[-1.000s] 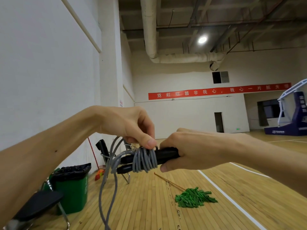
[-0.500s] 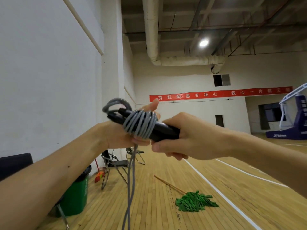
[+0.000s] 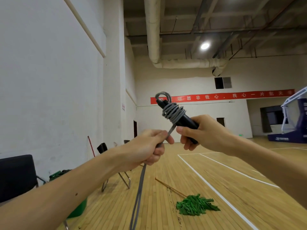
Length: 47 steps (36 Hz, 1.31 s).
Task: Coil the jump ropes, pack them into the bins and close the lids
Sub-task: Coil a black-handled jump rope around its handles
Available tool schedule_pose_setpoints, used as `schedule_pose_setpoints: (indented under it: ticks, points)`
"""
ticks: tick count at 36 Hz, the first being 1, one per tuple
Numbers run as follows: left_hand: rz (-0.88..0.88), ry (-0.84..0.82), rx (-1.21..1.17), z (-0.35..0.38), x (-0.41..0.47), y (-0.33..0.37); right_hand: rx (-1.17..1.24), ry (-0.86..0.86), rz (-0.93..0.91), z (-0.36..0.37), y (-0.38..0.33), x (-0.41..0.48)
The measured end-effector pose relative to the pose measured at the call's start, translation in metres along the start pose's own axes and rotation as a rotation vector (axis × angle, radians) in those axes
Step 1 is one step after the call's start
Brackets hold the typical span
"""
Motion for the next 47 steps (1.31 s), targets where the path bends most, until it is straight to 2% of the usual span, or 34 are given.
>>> schedule_pose_setpoints:
  ticks: [7, 13, 17, 20, 26, 34, 47]
  points:
    - [0.234, 0.105, 0.505, 0.002, 0.001, 0.012, -0.113, -0.003, 0.035, 0.011, 0.022, 0.007]
    - [0.351, 0.051, 0.841, -0.004, -0.002, 0.021, -0.256, -0.005, -0.013, 0.028, 0.033, 0.007]
    - [0.491, 0.050, 1.152, -0.006, -0.005, 0.038, -0.324, -0.146, 0.099, 0.041, 0.041, 0.004]
    - [0.551, 0.017, 1.263, -0.005, -0.005, 0.049, -0.370, -0.274, 0.175, 0.048, 0.044, -0.002]
    - [0.669, -0.104, 1.311, 0.007, -0.006, 0.058, -0.465, -0.469, 0.253, 0.060, 0.046, -0.021]
    - [0.811, -0.160, 1.229, 0.018, -0.008, 0.067, -0.570, -0.626, 0.142, 0.075, 0.024, -0.049]
    - [0.612, -0.149, 0.964, -0.005, 0.005, 0.043, -0.730, -0.702, -0.029, 0.072, 0.007, -0.064]
Point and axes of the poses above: each hand's wrist, its own x-axis towards the middle knuckle, its own z-axis out of the palm, y = z × x, the point moved 10 cm from there along x, towards the middle knuckle, and after that the axes turned 14 degrees about y, right-handed, at the moved point
